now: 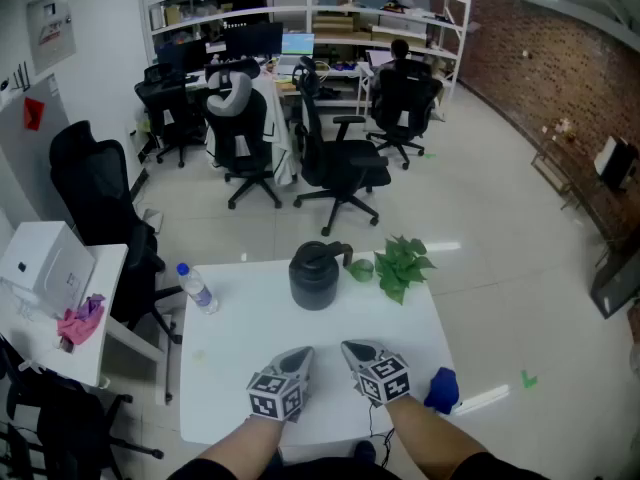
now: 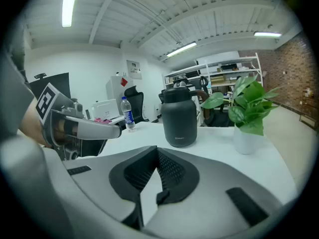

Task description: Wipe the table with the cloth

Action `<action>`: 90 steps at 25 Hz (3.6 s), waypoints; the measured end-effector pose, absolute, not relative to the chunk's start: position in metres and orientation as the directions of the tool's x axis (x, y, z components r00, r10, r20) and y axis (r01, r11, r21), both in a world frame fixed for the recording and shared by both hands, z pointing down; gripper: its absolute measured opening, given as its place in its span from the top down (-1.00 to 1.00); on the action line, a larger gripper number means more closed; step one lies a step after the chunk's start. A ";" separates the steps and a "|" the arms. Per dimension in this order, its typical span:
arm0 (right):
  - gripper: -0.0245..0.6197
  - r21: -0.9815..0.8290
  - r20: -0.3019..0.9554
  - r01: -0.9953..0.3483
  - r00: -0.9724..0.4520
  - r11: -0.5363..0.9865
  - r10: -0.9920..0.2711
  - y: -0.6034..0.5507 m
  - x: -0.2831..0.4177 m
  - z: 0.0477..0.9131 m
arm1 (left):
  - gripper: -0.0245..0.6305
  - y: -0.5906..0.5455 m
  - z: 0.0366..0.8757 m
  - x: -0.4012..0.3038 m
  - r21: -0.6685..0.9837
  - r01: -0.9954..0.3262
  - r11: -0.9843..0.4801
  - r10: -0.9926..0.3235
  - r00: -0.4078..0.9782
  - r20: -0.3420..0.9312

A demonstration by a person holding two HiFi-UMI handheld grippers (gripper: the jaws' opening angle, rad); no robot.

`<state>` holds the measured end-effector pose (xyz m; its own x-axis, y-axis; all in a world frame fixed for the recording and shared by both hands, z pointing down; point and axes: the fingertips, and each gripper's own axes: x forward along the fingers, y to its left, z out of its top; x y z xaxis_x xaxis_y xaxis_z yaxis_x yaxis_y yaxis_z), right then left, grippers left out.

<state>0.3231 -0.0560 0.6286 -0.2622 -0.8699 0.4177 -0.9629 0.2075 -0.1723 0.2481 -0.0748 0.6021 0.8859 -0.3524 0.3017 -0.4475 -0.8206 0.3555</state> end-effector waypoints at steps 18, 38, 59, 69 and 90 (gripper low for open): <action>-0.05 0.054 0.629 -0.976 -0.131 0.211 -0.766 0.149 0.483 0.650 | 0.93 0.052 0.598 0.386 0.377 -0.149 -0.914 -0.037 0.956 0.290; 0.51 0.148 0.855 -0.926 -0.058 0.348 -0.516 0.181 0.505 0.731 | 0.93 0.063 0.608 0.384 0.395 -0.155 -0.906 -0.024 0.948 0.317; 0.57 0.023 0.729 -0.774 -0.421 0.633 -0.540 -0.123 0.153 0.644 | 0.93 -0.147 0.593 0.012 0.329 -0.711 -0.621 -0.652 0.702 0.286; 0.57 0.262 0.871 -0.654 -0.157 0.709 -0.466 -0.208 -0.014 0.702 | 0.93 -0.172 0.616 -0.163 0.335 -0.811 -0.480 -0.763 0.575 0.297; 0.69 0.329 0.939 -0.688 0.165 0.647 -0.302 -0.260 -0.091 0.759 | 0.93 -0.179 0.648 -0.314 0.420 -0.837 -0.350 -0.815 0.494 0.304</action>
<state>-0.0910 -0.2600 0.7586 0.1646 -0.3024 0.9388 -0.6879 0.6470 0.3290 -0.3143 -0.1795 0.6482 0.4936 -0.8147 0.3044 -0.8372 -0.3504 0.4199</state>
